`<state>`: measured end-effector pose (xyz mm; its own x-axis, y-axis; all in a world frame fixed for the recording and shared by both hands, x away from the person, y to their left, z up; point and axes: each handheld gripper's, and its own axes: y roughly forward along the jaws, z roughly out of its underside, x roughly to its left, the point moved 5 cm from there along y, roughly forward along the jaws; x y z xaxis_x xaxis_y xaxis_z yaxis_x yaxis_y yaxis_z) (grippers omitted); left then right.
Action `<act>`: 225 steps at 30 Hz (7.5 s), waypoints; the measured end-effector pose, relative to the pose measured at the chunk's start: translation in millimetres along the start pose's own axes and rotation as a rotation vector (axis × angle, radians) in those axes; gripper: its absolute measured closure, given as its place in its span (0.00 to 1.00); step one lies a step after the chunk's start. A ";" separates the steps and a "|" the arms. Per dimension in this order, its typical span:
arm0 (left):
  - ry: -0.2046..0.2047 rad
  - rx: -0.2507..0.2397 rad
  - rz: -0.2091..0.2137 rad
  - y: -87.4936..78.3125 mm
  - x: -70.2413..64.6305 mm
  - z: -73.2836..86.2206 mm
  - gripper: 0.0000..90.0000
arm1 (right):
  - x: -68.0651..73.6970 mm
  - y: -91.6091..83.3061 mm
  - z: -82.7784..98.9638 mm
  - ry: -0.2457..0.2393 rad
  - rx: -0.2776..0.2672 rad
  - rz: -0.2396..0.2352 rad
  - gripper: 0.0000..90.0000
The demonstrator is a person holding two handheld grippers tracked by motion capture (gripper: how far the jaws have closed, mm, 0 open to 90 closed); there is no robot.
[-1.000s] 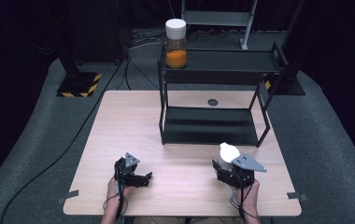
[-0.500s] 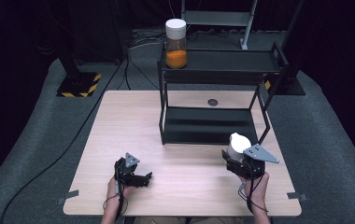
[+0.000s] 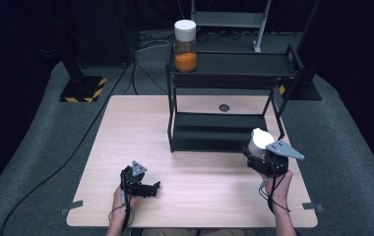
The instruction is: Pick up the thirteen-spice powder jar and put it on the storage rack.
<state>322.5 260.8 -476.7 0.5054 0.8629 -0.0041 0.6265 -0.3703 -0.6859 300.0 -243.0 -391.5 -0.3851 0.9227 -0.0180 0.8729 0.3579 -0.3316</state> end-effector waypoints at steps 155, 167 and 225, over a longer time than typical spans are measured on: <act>-0.003 -0.003 -0.002 -0.4 -0.2 0.6 0.04 | -63.1 -2.5 -211.6 -0.070 -0.092 0.098 0.33; -0.003 -0.003 -0.002 -0.4 -0.2 0.6 0.04 | -67.1 3.1 -225.2 -0.065 -0.083 0.110 0.33; -0.004 -0.003 -0.001 -0.5 -0.1 0.6 0.04 | -80.6 55.1 -274.1 -0.035 0.024 0.120 0.33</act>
<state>321.8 261.1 -476.9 0.5027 0.8644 -0.0063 0.6286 -0.3705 -0.6837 461.2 -258.3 -149.8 -0.2887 0.9530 -0.0918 0.9061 0.2410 -0.3477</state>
